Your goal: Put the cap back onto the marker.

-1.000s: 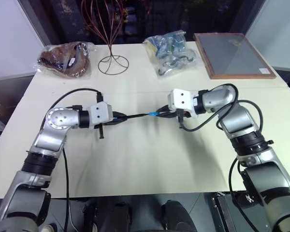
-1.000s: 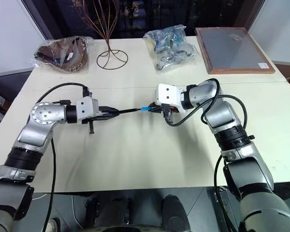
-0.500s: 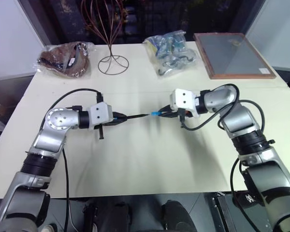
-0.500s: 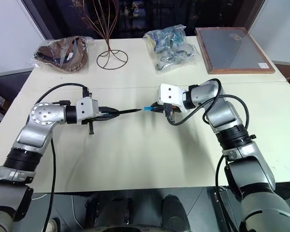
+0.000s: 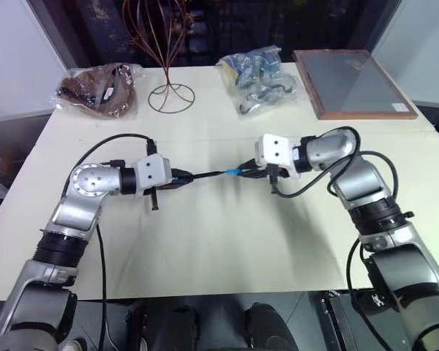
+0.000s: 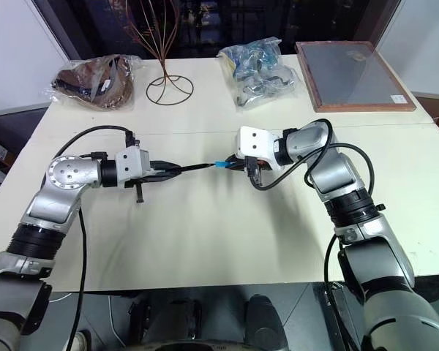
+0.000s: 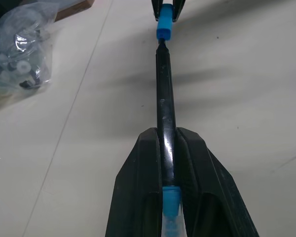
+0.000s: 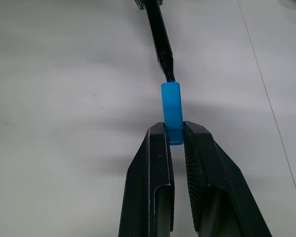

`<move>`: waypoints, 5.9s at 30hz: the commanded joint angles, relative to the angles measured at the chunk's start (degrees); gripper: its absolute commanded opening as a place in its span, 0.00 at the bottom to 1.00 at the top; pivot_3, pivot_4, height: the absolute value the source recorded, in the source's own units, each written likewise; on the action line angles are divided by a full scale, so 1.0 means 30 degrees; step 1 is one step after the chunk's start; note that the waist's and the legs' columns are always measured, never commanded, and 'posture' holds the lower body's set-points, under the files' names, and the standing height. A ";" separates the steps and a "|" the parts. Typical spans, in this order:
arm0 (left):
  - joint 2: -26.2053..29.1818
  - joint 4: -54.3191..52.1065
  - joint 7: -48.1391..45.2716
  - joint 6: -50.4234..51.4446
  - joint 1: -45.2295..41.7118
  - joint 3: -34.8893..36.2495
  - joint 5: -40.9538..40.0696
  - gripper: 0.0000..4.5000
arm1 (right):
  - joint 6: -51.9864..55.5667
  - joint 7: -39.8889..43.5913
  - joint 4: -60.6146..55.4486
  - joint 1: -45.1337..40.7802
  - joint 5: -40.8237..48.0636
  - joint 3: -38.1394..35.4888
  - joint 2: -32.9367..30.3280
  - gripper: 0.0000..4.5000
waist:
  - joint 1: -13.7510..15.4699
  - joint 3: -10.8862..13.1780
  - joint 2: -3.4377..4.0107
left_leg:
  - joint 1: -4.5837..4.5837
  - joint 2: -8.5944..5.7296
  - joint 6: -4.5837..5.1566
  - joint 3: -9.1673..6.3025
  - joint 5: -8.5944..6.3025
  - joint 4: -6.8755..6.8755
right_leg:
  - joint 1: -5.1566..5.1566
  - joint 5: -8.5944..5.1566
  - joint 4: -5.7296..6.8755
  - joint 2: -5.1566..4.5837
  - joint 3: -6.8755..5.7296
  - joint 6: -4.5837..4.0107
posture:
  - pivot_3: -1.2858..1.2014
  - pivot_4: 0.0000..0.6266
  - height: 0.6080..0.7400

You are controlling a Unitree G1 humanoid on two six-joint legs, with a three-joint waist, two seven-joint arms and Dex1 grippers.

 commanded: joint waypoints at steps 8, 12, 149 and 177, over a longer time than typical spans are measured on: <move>0.0038 -0.0733 0.0081 0.0035 0.0029 0.0293 -0.0251 0.00 | 0.0291 -0.0093 -0.0956 -0.0412 0.0396 0.0127 0.0497 0.01 | -0.0001 0.0000 0.0000 | 0.0001 0.0000 0.0000 -0.0002 0.0000 0.0000 | 0.0000 0.0000 0.0000 0.0000 0.0000 0.0000 | 0.52 0.24 1.00; 0.0031 -0.0686 0.0001 0.0044 -0.0039 0.0257 -0.0257 0.00 | 0.0326 -0.0181 -0.0883 -0.0615 0.0328 0.0255 0.0736 0.01 | 0.0001 0.0000 0.0000 | 0.0000 0.0000 0.0000 -0.0002 0.0000 -0.0001 | 0.0000 0.0000 0.0000 0.0000 0.0000 0.0000 | 0.52 0.24 1.00; -0.2860 -1.4182 1.1824 1.8180 0.8612 0.6726 -0.4768 0.00 | 1.1049 -0.8559 -1.3024 0.7347 0.2411 -0.2954 0.0154 0.93 | 0.0230 -0.0001 -0.0001 | -0.0029 0.0001 0.0001 -0.0001 -0.0001 0.0006 | 0.0000 0.0000 -0.0003 -0.0003 0.0025 0.0000 | 0.52 0.24 1.00; -0.1699 -1.4517 1.3184 2.0240 0.9249 0.6940 -0.5527 0.99 | 1.0952 -0.9119 -1.2632 0.7207 0.3586 -0.2579 -0.1103 0.94 | 0.0549 -0.0001 -0.0001 | 0.0004 0.0000 0.0001 0.0035 -0.0001 -0.0010 | 0.0008 0.0000 -0.0074 -0.0014 0.0063 -0.0001 | 0.52 0.24 1.00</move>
